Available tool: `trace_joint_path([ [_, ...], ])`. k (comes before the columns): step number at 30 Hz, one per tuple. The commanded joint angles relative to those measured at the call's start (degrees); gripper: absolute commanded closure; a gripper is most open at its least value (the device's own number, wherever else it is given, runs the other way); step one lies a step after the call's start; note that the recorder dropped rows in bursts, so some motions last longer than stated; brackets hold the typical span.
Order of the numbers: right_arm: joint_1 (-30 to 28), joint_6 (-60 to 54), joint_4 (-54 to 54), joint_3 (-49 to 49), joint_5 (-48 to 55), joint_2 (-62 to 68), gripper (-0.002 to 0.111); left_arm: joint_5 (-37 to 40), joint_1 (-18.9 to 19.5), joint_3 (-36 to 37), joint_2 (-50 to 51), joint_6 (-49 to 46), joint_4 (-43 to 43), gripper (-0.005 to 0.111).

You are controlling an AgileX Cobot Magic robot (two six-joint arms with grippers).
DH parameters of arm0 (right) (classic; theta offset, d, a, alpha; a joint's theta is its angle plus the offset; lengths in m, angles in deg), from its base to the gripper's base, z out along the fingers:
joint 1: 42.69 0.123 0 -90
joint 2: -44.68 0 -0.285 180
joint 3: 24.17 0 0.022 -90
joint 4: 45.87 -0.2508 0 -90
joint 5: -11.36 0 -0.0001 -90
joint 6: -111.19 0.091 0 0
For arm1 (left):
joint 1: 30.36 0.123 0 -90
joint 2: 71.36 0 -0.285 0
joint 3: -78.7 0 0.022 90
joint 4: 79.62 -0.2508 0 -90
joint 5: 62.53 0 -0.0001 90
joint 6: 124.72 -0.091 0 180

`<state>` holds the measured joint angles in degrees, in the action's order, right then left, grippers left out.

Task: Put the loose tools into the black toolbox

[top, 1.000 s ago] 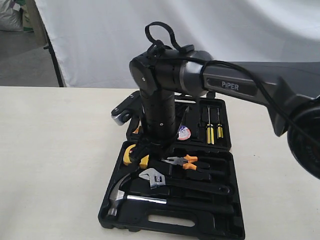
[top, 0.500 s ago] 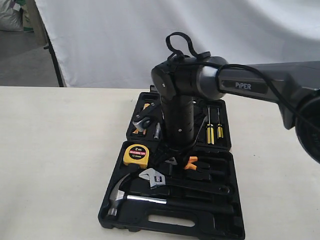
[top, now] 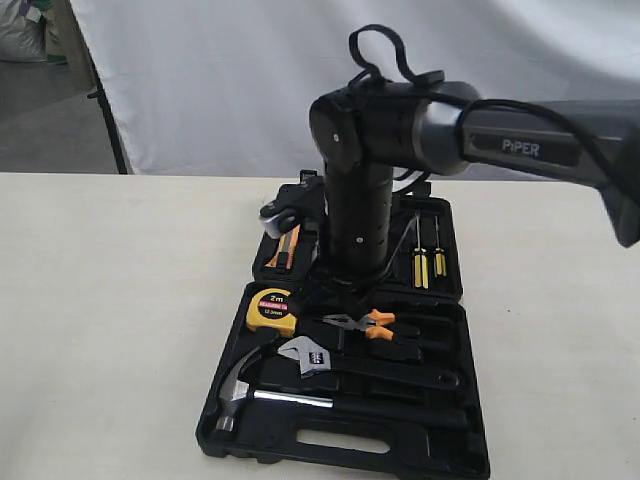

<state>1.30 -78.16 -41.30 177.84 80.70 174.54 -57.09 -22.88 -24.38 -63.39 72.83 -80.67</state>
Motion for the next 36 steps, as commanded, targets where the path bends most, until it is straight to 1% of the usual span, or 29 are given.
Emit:
trace_joint_path([
  [1,0.2,-0.5,-2.6,-0.9,0.6,-3.3,0.109,-0.4,1.5,-0.2,-0.2,0.3,-0.3,0.106],
  [3,0.2,-0.4,-2.6,-2.7,0.6,-4.7,0.109,-0.4,1.5,-0.2,-0.2,0.3,-0.3,0.106],
  [9,0.2,-0.3,-2.8,-13.1,-8.2,-10.5,0.109,-0.4,1.5,-0.2,-0.2,0.3,-0.3,0.106],
  [15,0.2,0.5,-3.2,-22.4,-12.1,-16.4,0.109,-0.4,1.5,-0.2,-0.2,0.3,-0.3,0.106],
  [19,0.2,0.4,-5.4,-27.6,-14.8,-17.7,0.109,-0.4,1.5,-0.2,-0.2,0.3,-0.3,0.106],
  [21,0.2,0.4,-5.4,-29.9,-18.0,-17.7,0.109,-0.4,1.5,-0.2,-0.2,0.3,-0.3,0.106],
  [26,0.2,0.4,-5.4,-33.4,-25.9,-17.7,0.109,-0.4,1.5,-0.2,-0.2,0.3,-0.3,0.106],
  [31,0.2,0.4,-6.3,-33.6,-25.8,-17.3,0.109,-0.4,1.5,-0.2,-0.2,0.3,-0.3,0.106],
  [36,1.6,0.4,-12.7,-33.4,-27.2,-17.4,0.109,-0.4,1.5,-0.2,-0.2,0.3,-0.3,0.106],
])
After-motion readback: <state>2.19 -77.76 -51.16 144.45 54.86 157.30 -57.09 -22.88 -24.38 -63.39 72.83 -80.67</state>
